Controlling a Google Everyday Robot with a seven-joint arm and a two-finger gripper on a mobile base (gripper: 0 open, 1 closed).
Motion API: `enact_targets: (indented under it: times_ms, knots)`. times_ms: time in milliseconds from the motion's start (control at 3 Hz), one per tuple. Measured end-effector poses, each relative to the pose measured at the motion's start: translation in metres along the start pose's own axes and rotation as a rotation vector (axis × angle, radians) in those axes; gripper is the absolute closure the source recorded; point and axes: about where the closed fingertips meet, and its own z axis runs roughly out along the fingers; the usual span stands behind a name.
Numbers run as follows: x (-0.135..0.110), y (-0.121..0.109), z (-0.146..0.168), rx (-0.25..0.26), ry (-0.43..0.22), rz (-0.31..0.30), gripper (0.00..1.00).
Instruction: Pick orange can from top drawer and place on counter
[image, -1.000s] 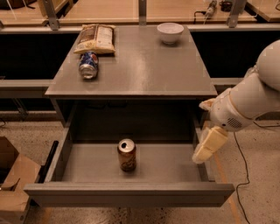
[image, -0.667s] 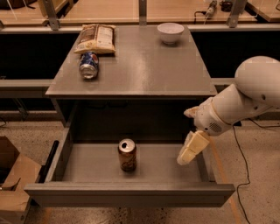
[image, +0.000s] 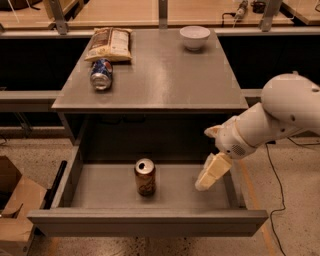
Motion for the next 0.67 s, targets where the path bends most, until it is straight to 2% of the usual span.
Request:
enact_targets:
  times_ms: [333, 667]
  knots:
    - [-0.015, -0.010, 0.025, 0.026, -0.063, -0.033, 0.00]
    - [-0.041, -0.016, 0.065, 0.024, -0.153, -0.078, 0.00]
